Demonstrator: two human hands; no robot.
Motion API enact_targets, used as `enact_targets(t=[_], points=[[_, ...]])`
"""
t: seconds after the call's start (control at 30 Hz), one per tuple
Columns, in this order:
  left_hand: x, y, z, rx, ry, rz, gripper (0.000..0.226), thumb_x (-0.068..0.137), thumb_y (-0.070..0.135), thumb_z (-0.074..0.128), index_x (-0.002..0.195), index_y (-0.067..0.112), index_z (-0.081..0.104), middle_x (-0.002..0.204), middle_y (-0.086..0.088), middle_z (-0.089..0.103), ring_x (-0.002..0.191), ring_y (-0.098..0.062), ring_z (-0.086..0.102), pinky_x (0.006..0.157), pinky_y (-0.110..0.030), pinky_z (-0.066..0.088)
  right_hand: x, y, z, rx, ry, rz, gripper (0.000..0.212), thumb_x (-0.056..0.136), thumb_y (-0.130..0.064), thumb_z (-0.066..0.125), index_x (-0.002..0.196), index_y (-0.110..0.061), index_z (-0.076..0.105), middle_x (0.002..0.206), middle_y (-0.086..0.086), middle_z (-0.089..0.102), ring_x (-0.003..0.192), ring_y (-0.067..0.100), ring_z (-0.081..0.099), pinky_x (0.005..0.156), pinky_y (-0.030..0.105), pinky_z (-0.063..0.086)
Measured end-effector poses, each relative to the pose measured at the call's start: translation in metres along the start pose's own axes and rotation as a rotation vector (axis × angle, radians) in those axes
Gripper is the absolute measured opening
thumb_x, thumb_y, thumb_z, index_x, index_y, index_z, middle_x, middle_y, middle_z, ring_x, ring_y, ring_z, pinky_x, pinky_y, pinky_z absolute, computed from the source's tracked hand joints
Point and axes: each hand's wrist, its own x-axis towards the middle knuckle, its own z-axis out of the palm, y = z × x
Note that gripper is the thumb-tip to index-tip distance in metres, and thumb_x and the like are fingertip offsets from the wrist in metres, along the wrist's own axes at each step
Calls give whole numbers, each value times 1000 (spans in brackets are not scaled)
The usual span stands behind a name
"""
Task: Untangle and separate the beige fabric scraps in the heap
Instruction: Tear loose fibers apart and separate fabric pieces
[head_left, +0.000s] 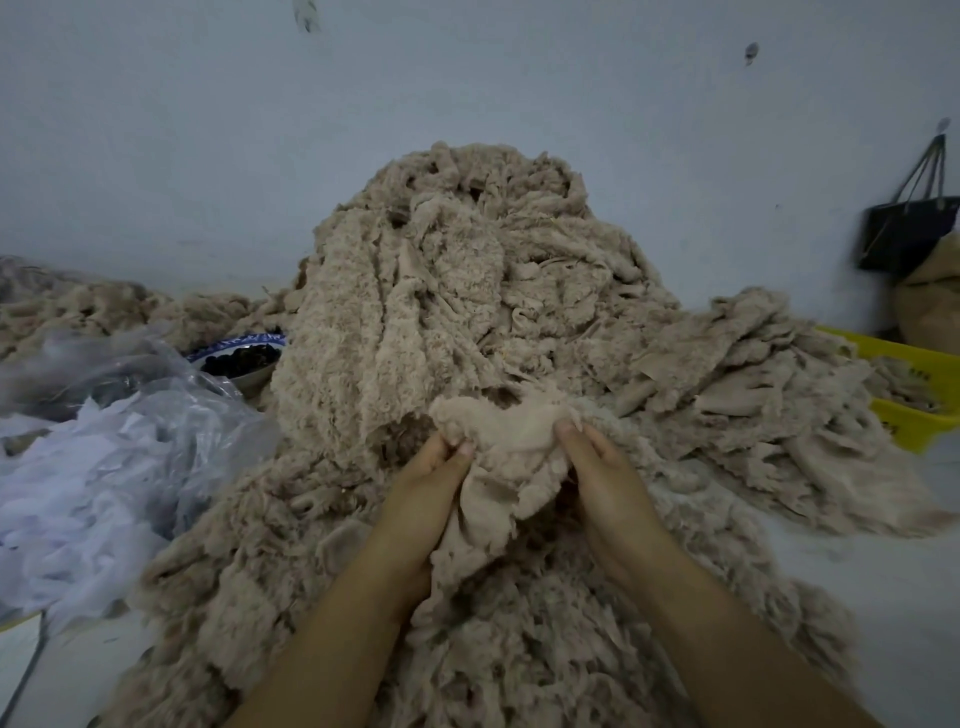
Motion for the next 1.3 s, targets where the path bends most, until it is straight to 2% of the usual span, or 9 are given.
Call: enact_targets(t=[0.1,0.27,0.33,0.5,0.73,0.9,1.0,1.17,1.3], points=[[2,1,3,-76,30,-98,16,101,22,53,110,25,66,101,-3,78,93,-21,75,65,-28,60,-6,-2,5,-42,-39,-11,21,95,-48,57,100,-37,74,108,-8,75,105,12,70,95,37,52],[0,4,7,113,8,-49,58,73,75,52,99,30,79,97,-1,78,88,-16,76,65,-21,58,-11,-6,11,-31,-61,-28,23,100,-39,54,95,-35,76,105,-5,76,101,11,71,90,33,52],[-3,3,11,151,26,3,50,72,65,63,103,27,76,96,7,78,85,-8,75,62,-15,55,-12,-7,11,-20,-67,-20,24,101,-35,54,93,-31,76,104,-1,76,100,15,72,90,35,53],[-2,1,13,24,91,-53,28,92,33,66,105,10,75,99,-14,77,89,-28,75,68,-29,61,-9,-10,10,105,-63,63,27,100,-25,52,94,-18,77,106,11,75,98,21,72,81,33,56],[-9,1,19,240,-14,17,16,91,32,68,95,21,79,94,-3,79,88,-18,76,68,-20,57,-16,-14,12,14,-224,98,50,83,-62,56,103,-22,79,110,4,75,107,16,70,85,24,56],[-13,3,21,265,-95,7,21,88,37,66,98,24,79,98,-3,78,90,-19,75,71,-22,58,-9,-15,6,30,-29,53,43,92,-50,59,98,-12,78,95,8,77,91,21,74,80,34,58],[-13,5,19,210,-61,-32,19,79,40,69,80,25,81,87,-7,78,76,-19,76,60,-21,56,-1,-16,-3,98,117,52,42,99,-43,55,84,-7,69,60,-4,63,56,13,60,59,30,47],[-10,10,10,-12,186,-57,27,80,39,73,78,13,81,83,-16,77,69,-25,75,51,-25,55,3,-12,-12,52,267,20,40,100,-46,52,78,-16,67,49,-13,50,45,6,47,45,17,38],[-6,16,-2,-146,276,-57,30,89,41,66,72,22,81,84,-3,78,73,-18,76,50,-25,57,-12,-13,-4,-250,52,7,39,78,-83,47,98,-51,60,90,-37,55,85,-13,55,77,21,43]])
